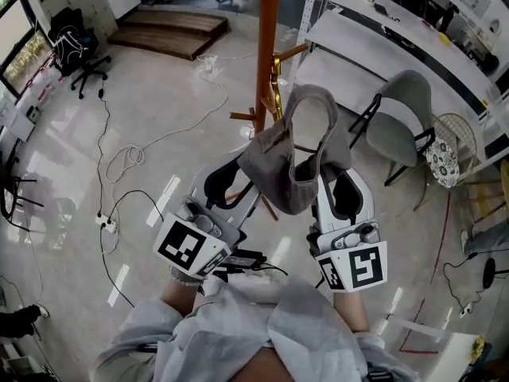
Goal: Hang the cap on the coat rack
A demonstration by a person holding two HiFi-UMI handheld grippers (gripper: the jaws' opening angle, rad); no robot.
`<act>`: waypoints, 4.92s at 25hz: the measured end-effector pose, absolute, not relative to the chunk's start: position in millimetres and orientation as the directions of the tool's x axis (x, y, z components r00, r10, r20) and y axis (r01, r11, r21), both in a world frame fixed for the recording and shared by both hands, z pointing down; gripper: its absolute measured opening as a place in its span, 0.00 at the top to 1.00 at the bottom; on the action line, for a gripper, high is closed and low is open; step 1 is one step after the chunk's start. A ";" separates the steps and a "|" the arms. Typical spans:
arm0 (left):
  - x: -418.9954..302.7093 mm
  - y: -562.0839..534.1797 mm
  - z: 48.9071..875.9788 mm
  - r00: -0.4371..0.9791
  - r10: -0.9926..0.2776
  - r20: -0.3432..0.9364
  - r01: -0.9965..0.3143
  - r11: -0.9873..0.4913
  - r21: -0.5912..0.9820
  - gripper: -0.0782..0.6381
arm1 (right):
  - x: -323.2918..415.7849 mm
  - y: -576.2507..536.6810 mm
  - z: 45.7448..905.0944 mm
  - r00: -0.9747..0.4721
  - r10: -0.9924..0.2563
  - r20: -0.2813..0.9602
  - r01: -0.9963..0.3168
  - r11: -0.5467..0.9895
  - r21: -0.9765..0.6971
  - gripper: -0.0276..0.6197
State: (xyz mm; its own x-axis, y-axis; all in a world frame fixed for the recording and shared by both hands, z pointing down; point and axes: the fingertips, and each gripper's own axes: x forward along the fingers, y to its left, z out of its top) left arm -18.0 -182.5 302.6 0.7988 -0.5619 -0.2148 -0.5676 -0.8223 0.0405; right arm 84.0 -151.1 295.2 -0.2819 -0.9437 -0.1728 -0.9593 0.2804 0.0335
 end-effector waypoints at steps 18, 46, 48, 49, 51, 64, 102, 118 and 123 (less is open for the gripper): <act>-12.9 -196.2 305.7 0.795 -0.570 -0.204 -0.573 -0.818 0.053 0.68 | 90.4 -167.0 298.9 -0.285 -0.947 -0.149 -0.958 0.284 0.029 0.77; 5.1 -210.0 282.0 0.737 -0.634 -0.234 -0.637 -0.767 0.072 0.68 | 113.0 -189.5 277.0 -0.391 -0.904 -0.175 -0.919 0.394 0.016 0.77; 5.6 -212.5 278.6 0.737 -0.632 -0.239 -0.636 -0.769 0.070 0.68 | 113.7 -192.3 273.7 -0.395 -0.901 -0.178 -0.917 0.398 0.018 0.77; 5.6 -213.3 276.9 0.737 -0.631 -0.242 -0.636 -0.769 0.068 0.68 | 113.8 -193.3 272.2 -0.397 -0.900 -0.179 -0.916 0.400 0.019 0.77; 6.3 -214.2 273.0 0.736 -0.629 -0.249 -0.637 -0.769 0.062 0.68 | 114.6 -194.9 268.9 -0.404 -0.897 -0.182 -0.913 0.407 0.022 0.77; 2.1 -229.9 235.9 0.727 -0.618 -0.298 -0.643 -0.766 0.020 0.68 | 110.9 -216.0 230.4 -0.459 -0.862 -0.215 -0.888 0.452 0.081 0.77; -10.3 -301.4 141.7 0.720 -0.582 -0.378 -0.631 -0.776 -0.006 0.68 | 100.4 -305.0 135.4 -0.496 -0.845 -0.197 -0.868 0.485 0.106 0.77; -10.6 -333.7 156.0 0.699 -0.623 -0.352 -0.643 -0.762 0.072 0.68 | 101.4 -344.8 155.2 -0.512 -0.853 -0.101 -0.859 0.510 0.044 0.77; -9.8 -343.8 162.7 0.699 -0.630 -0.339 -0.641 -0.762 0.096 0.68 | 102.3 -354.5 162.2 -0.516 -0.854 -0.068 -0.856 0.515 0.034 0.77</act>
State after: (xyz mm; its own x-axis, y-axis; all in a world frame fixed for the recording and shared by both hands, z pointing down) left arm -9.8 -343.8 162.7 0.6986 -0.6303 -0.3386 -0.6405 -0.7619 0.0965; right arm 102.3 -354.5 162.2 -0.5162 -0.8537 -0.0685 -0.8565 0.5151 0.0343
